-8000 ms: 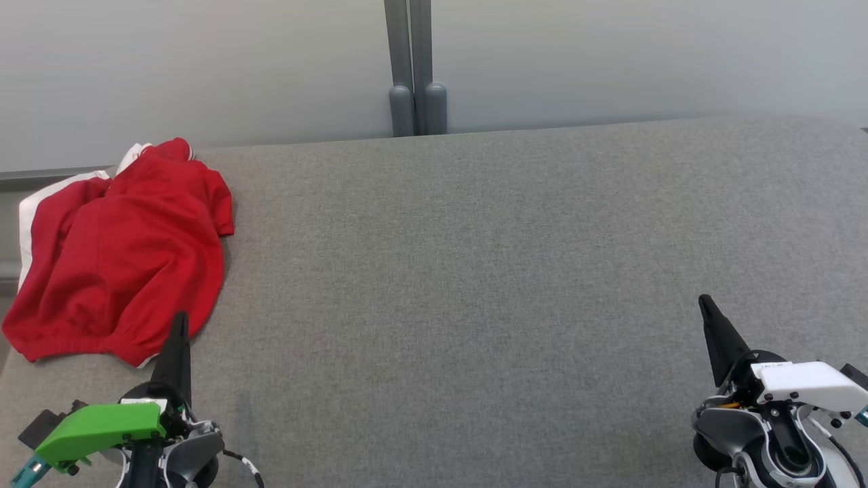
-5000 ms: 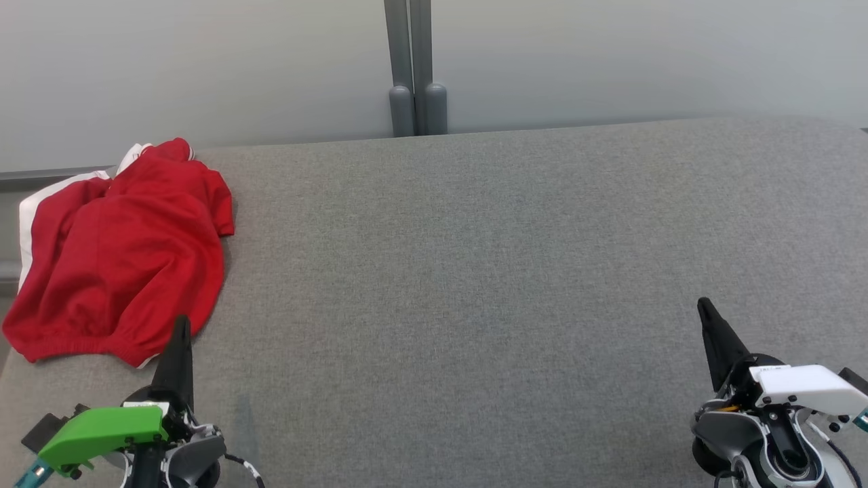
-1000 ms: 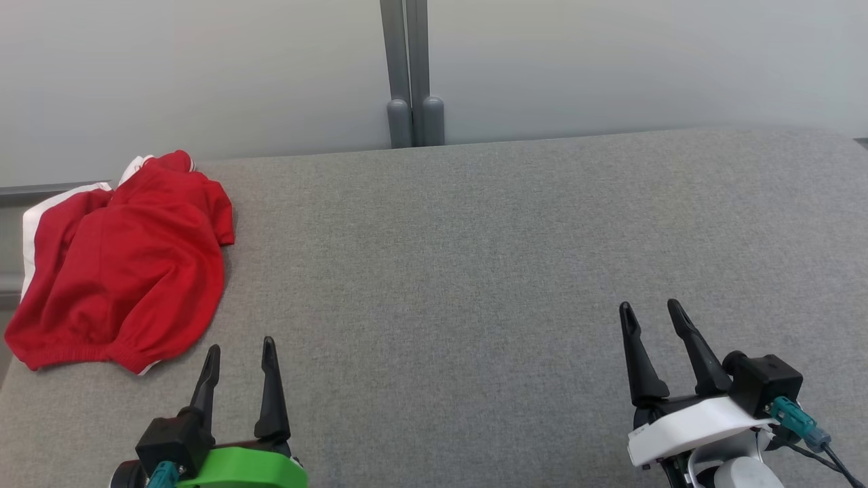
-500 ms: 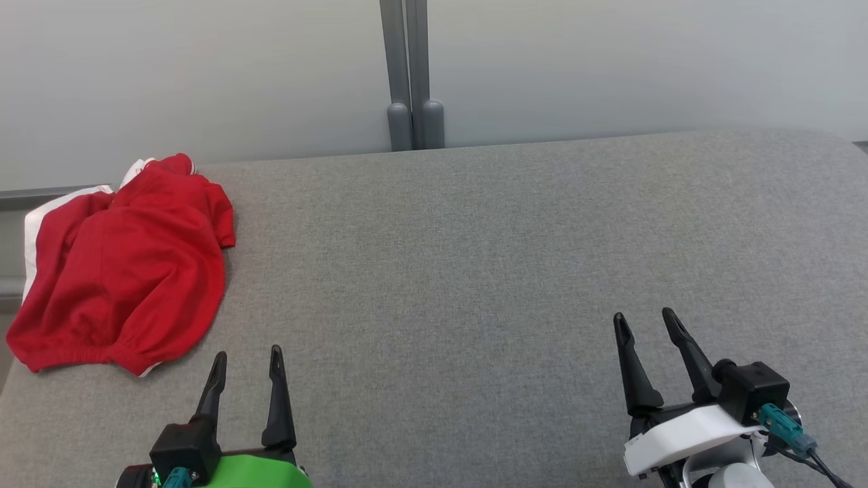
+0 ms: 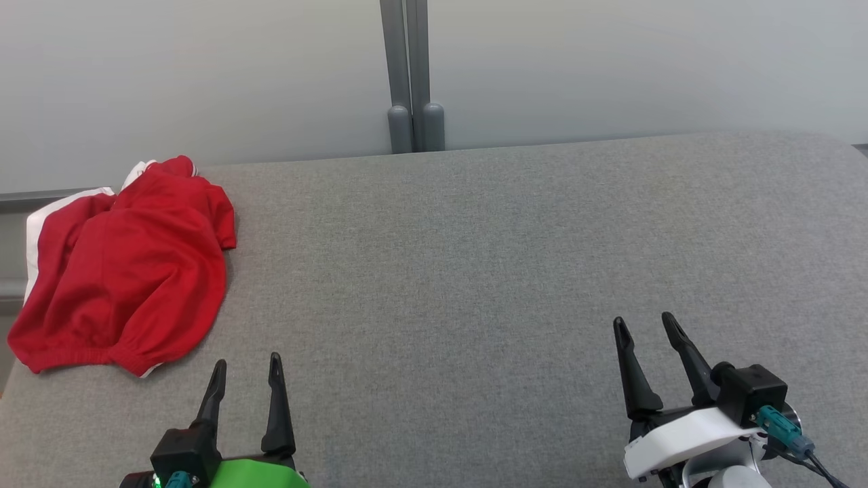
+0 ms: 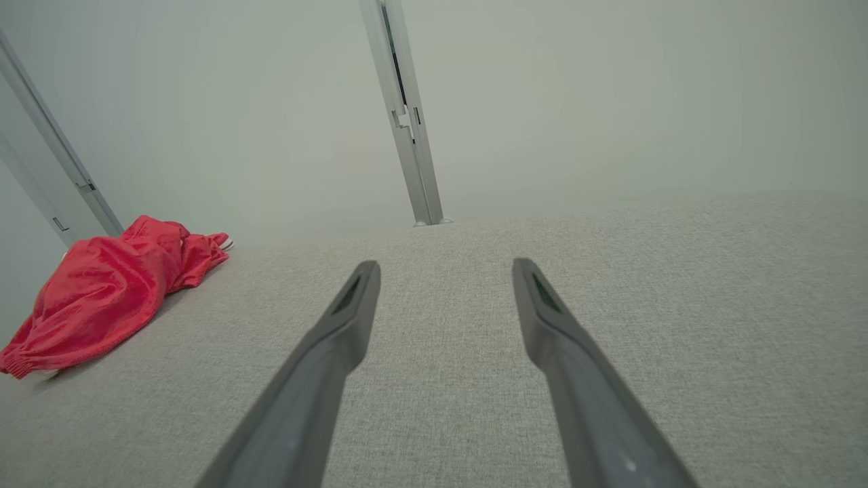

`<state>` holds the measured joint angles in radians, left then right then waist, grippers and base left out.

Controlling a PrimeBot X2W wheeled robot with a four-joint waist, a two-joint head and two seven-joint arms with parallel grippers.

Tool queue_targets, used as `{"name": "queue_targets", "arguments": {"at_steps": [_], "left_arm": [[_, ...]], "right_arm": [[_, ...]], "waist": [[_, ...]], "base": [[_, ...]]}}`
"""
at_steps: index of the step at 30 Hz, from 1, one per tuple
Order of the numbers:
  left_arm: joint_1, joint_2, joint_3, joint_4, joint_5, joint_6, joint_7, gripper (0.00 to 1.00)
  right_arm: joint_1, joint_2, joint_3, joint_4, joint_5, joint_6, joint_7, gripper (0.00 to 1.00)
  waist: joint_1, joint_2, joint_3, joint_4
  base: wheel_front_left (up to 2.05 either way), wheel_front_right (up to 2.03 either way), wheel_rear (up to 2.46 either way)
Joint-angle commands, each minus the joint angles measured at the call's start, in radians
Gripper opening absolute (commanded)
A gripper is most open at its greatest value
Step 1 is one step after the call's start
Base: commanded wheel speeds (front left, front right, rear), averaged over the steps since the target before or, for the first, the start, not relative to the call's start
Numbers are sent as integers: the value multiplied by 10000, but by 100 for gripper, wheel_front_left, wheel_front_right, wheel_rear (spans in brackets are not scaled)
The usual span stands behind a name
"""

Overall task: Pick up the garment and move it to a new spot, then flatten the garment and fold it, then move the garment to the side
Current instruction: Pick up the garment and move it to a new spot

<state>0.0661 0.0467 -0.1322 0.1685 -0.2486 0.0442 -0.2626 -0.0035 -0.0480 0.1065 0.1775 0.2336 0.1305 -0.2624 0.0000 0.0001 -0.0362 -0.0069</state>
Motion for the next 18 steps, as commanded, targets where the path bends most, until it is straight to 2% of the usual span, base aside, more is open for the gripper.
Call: {"name": "queue_targets", "arguments": {"at_steps": [1,11,18], "left_arm": [[120,66,15,-1,-52,10,-35,100],[142,66,-18,-35,-50,-31,-33,100],[-46,66,-86,28,98,-72,-22,100]], "right_arm": [[153,-42,-1,12,-61,6,-39,100],[200,-42,-79,-50,-82,4,-39,100],[313,-37,-268,-120,0,6,-37,100]], "waist": [[0,-1,-3,-2],[0,-1,16,59],[0,-1,-10,846]], "base": [[0,0,0],[0,0,0],[0,0,0]]}}
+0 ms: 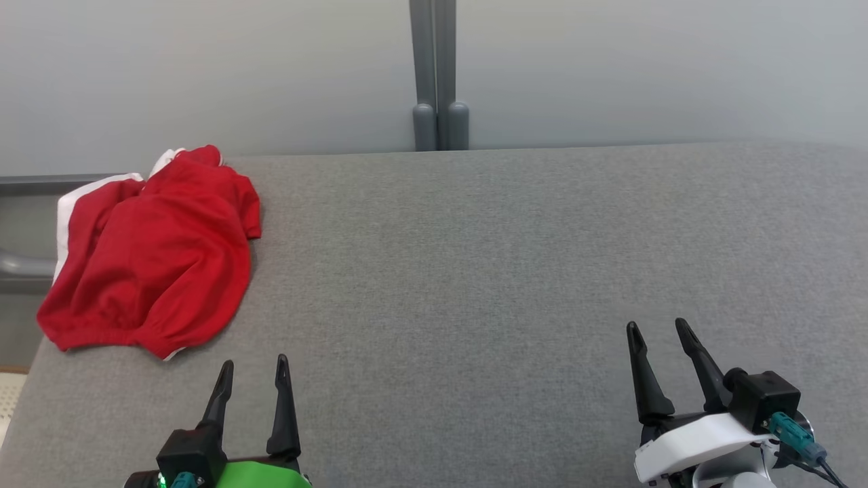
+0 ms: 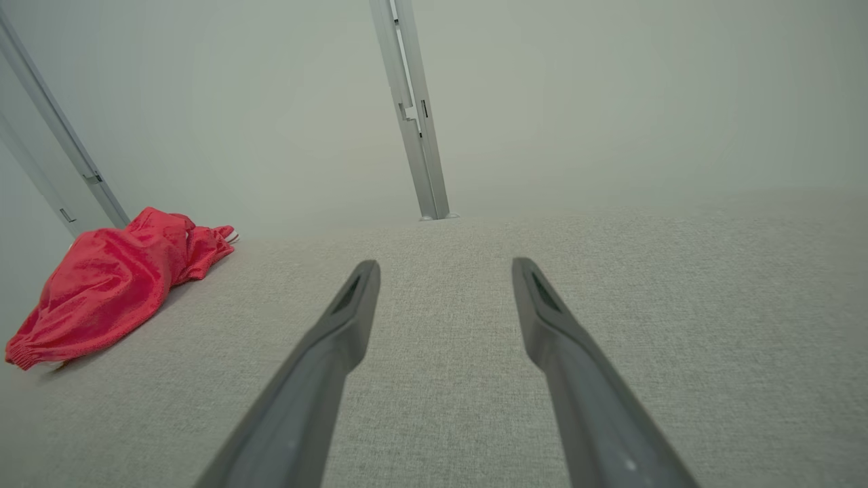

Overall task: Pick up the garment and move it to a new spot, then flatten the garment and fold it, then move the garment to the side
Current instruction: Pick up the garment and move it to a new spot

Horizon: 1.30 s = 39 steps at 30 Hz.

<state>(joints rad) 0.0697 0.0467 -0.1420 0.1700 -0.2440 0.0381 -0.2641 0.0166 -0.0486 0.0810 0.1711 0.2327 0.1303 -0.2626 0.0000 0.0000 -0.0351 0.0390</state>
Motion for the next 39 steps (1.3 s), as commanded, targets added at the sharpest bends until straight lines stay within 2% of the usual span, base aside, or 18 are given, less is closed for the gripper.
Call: {"name": "queue_targets", "arguments": {"at_steps": [1,12,19,25,35,39], "left_arm": [[-82,66,47,11,82,-8,-7,100],[-149,64,309,93,384,-207,-6,100],[-62,59,440,92,483,-277,-6,100],[16,59,537,45,471,-316,-6,100],[112,58,507,51,384,-207,-5,100],[-99,83,566,167,539,-292,-5,100]], "right_arm": [[121,-30,25,-63,30,6,-35,100],[90,-30,219,-111,346,6,-35,100],[-1,-31,326,-84,449,6,-35,100],[-53,-33,389,-29,445,6,-35,100],[-12,-35,384,-83,364,6,-35,100],[64,-33,265,-114,323,6,-35,100]], "waist": [[0,0,-27,538],[0,0,-73,3168],[0,0,-68,4214],[0,0,-28,4527],[0,0,83,4534],[0,0,195,4517]], "base": [[0,0,0],[0,0,0],[0,0,0],[0,0,0],[0,0,0],[0,0,0]]}}
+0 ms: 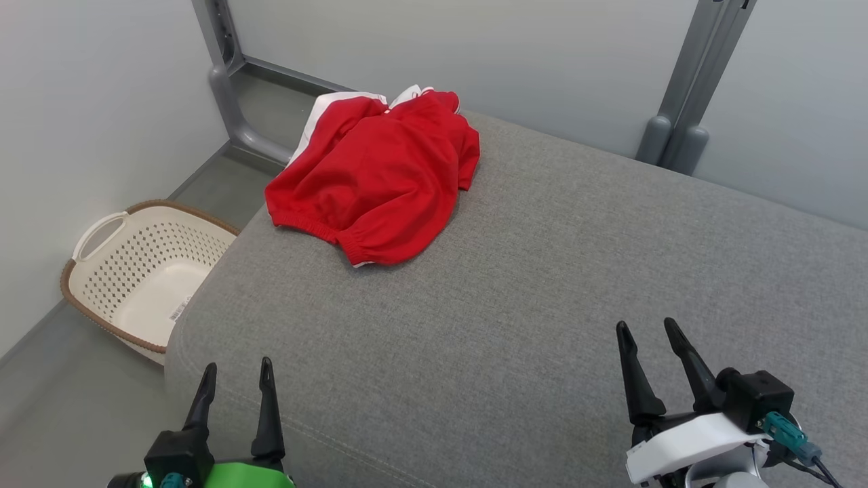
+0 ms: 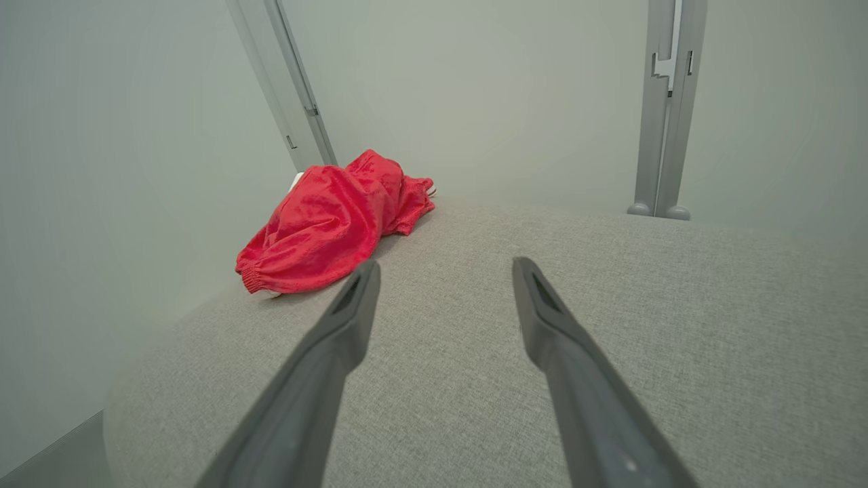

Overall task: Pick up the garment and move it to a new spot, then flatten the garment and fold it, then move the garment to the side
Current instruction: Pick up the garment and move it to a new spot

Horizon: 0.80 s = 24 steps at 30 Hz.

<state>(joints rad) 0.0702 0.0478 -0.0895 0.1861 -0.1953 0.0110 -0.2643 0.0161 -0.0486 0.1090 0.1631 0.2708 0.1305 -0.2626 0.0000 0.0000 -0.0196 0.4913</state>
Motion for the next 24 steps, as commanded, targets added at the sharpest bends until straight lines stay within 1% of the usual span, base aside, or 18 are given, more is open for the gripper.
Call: {"name": "queue_targets", "arguments": {"at_steps": [1,7,13,15,17,18,21,24], "left_arm": [[-180,104,51,20,84,-37,-4,100],[-1257,443,-70,484,368,-312,8,100],[-3653,1100,-230,1422,535,-767,601,100],[-4807,1323,-340,1959,355,-1021,1052,100],[-5471,1428,-410,2413,175,-1172,1420,100],[-5742,1486,-464,2632,68,-1225,1586,100],[-6547,1413,-516,3482,-493,-1333,2049,100],[-7042,1568,-884,4268,-677,-1390,2341,100]], "right_arm": [[80,-33,-24,-43,-83,4,-35,100],[-254,-38,-21,-132,-323,4,-35,100],[-791,-38,-60,-294,-845,4,-35,100],[-1066,-38,-134,-392,-1101,4,-35,100],[-1272,-39,-159,-460,-1241,4,-35,100],[-1365,-38,-146,-494,-1300,4,-35,100],[-1666,-36,-142,-574,-1438,4,-35,100],[-1961,-38,-77,-648,-1541,4,-35,100]], "waist": [[0,0,75,-13],[0,0,602,-249],[0,0,1432,-769],[0,0,1868,-1052],[0,0,2175,-1260],[0,0,2316,-1358],[0,0,2716,-1645],[0,0,3129,-1957]], "base": [[0,0,0],[0,0,0],[0,0,0],[0,0,0],[0,0,0],[0,0,0],[0,0,0],[0,0,0]]}}
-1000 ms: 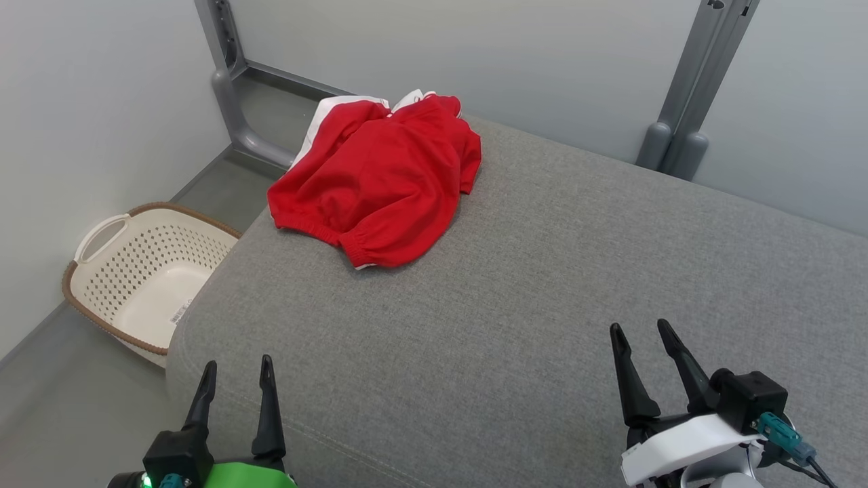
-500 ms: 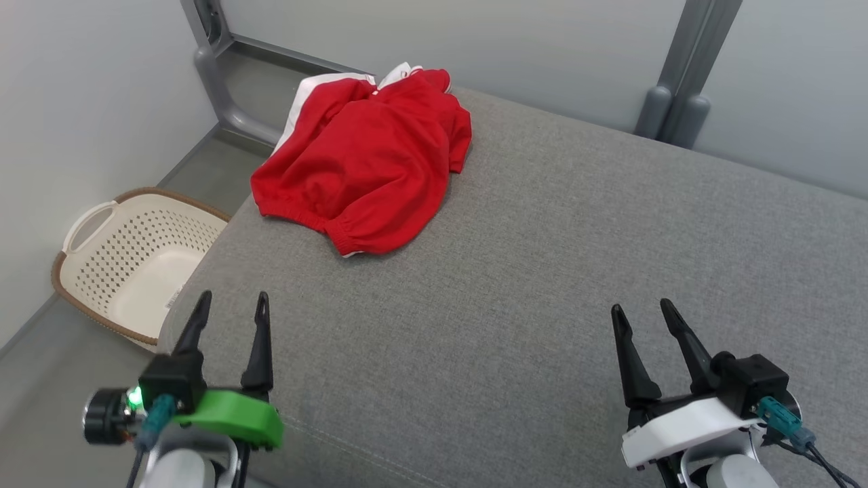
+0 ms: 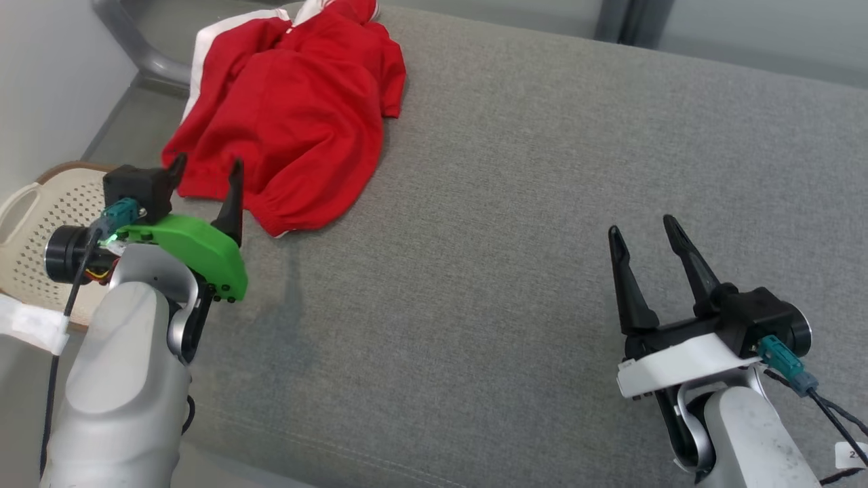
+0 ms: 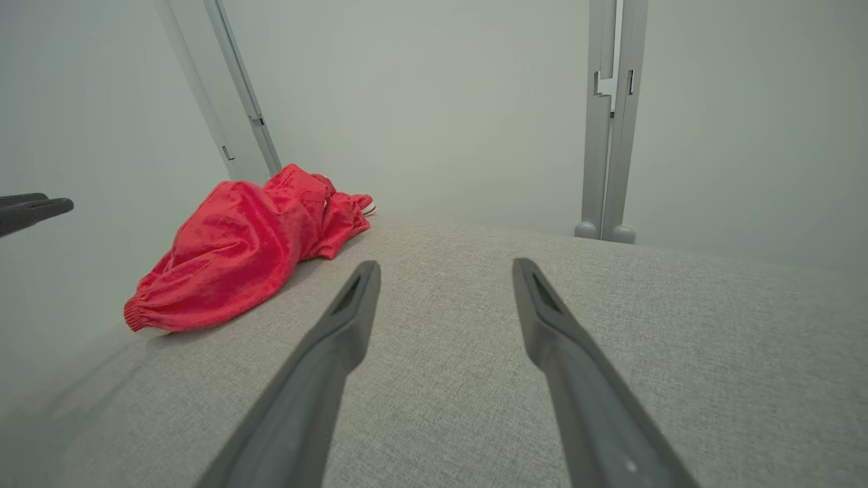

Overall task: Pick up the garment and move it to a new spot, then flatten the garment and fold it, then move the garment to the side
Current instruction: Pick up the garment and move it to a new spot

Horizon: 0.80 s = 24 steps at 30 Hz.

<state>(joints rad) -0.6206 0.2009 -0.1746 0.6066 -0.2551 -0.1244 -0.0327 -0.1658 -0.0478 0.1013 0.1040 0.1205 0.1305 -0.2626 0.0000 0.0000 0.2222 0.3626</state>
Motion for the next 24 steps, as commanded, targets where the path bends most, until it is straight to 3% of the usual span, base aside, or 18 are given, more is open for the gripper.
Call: {"name": "queue_targets", "arguments": {"at_steps": [1,9,20,21,23,24], "left_arm": [[-230,59,-107,278,-213,-52,128,100],[-871,544,-895,1775,-1144,-54,604,100],[-1226,1038,-1281,3098,-2070,-56,1377,100],[-1194,1044,-1387,3082,-2178,-57,1447,77],[-1139,1134,-1479,3019,-2375,-61,1373,9],[-1081,1210,-1544,3002,-2480,-61,1336,0]], "right_arm": [[-241,-44,49,-91,-59,4,-35,100],[-986,-44,218,-530,-427,4,-35,100],[-1364,-39,446,-976,-184,4,-35,100],[-1376,-43,444,-983,-143,4,-35,100],[-1382,-43,430,-1005,-54,4,-35,100],[-1373,-43,409,-1004,-1,4,-35,100]], "waist": [[0,0,844,-776],[0,0,1773,-1413],[0,0,2413,-1885],[0,0,2421,-1918],[0,0,2420,-1975],[0,0,2399,-1999]], "base": [[0,0,0],[0,0,0],[0,0,0],[0,0,0],[0,0,0],[0,0,0]]}}
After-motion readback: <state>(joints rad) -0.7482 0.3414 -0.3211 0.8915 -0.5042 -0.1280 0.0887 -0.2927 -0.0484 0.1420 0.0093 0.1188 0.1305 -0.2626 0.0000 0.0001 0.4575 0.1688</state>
